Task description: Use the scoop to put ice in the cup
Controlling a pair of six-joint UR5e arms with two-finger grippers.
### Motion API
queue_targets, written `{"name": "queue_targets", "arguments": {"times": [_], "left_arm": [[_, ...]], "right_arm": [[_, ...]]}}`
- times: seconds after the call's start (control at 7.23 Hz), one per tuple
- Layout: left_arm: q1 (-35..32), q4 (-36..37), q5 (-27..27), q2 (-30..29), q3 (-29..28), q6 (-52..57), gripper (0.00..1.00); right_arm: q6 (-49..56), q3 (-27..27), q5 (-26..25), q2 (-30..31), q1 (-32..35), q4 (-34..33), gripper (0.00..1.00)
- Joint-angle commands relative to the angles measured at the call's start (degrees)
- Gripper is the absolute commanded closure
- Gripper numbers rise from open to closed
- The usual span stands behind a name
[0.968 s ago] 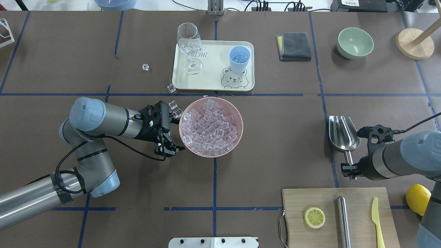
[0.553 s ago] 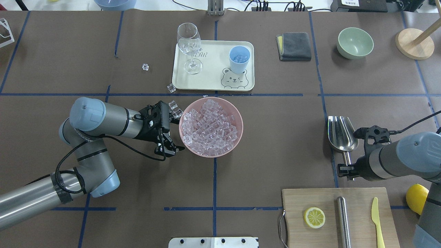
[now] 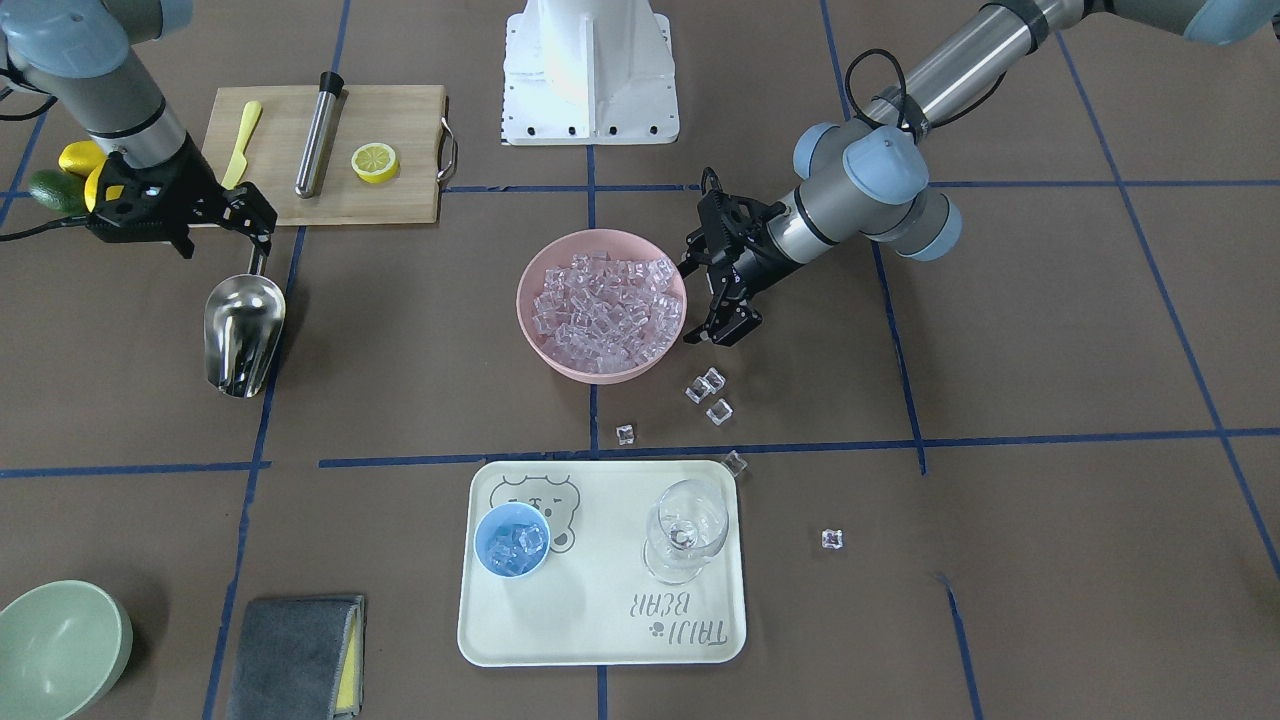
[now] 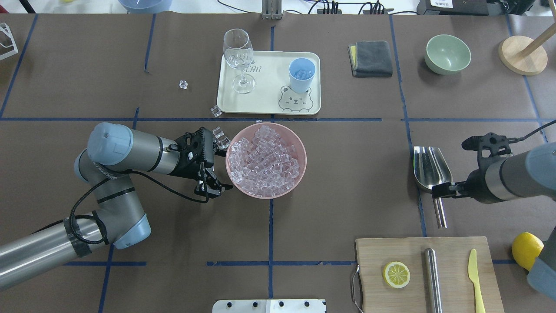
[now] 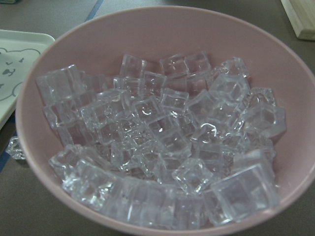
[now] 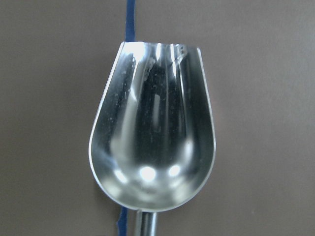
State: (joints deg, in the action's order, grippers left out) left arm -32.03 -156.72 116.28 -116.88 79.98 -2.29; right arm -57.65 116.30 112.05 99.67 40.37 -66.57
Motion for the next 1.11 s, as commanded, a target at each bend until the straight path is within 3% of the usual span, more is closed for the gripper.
{"name": "queue_targets", "arguments": {"times": [0.0, 0.28, 0.55, 0.83, 0.97], "left_arm": [[-1.09, 0.01, 0.09, 0.42, 0.00, 0.00, 0.00], [-4.08, 0.71, 0.79, 1.82, 0.17, 0.09, 0.00], [-8.99, 0.80, 0.79, 4.44, 1.22, 0.44, 0.00], [-15.30, 1.41, 0.96, 8.22, 1.23, 0.96, 0.00], [-19.69, 5.33, 4.62, 8.68, 1.23, 6.36, 0.00]], "right_arm": [[19.15, -3.08, 11.64, 0.09, 15.71, -2.76, 0.00], [40.75, -5.90, 15.73, 0.09, 28.47, -11.17, 0.00], [55.12, -6.00, 19.33, 0.00, 37.98, -19.00, 0.00], [61.22, -6.08, 20.40, 2.01, 43.80, -22.80, 0.00], [61.42, -6.00, 21.10, 2.11, 46.78, -26.56, 0.00]]}}
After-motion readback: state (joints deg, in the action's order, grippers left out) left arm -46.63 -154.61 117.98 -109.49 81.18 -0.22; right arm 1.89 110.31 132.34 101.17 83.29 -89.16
